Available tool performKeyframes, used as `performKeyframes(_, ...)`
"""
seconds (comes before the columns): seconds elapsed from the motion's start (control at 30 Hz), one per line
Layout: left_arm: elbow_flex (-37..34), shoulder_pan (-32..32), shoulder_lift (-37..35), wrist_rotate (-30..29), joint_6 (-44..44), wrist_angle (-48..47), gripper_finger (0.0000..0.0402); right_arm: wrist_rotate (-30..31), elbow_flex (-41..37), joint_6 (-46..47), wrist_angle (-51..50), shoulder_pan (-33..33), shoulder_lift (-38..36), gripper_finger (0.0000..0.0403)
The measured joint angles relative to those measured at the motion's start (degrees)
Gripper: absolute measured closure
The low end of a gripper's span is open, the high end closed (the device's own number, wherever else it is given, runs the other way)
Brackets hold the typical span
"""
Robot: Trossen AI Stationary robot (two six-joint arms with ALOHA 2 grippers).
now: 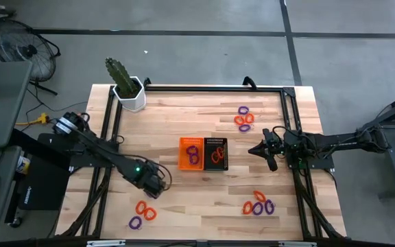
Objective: Sort spring keychains
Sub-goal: Put the violet spring keychain into the orange bin
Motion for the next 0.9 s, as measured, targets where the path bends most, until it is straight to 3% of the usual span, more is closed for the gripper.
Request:
performKeyframes(0.73,0.26,0.07,6.4,2.8,6.47,3.97,0.0265,0.01,0.0,0.0,0.04,0.01,0.0,0.0391)
performKeyframes(0.9,0.26,0.07,6.44,3.28,6.71,4.27,0.0287,0.01,0.0,0.0,0.04,-0.01,0.0,0.0391)
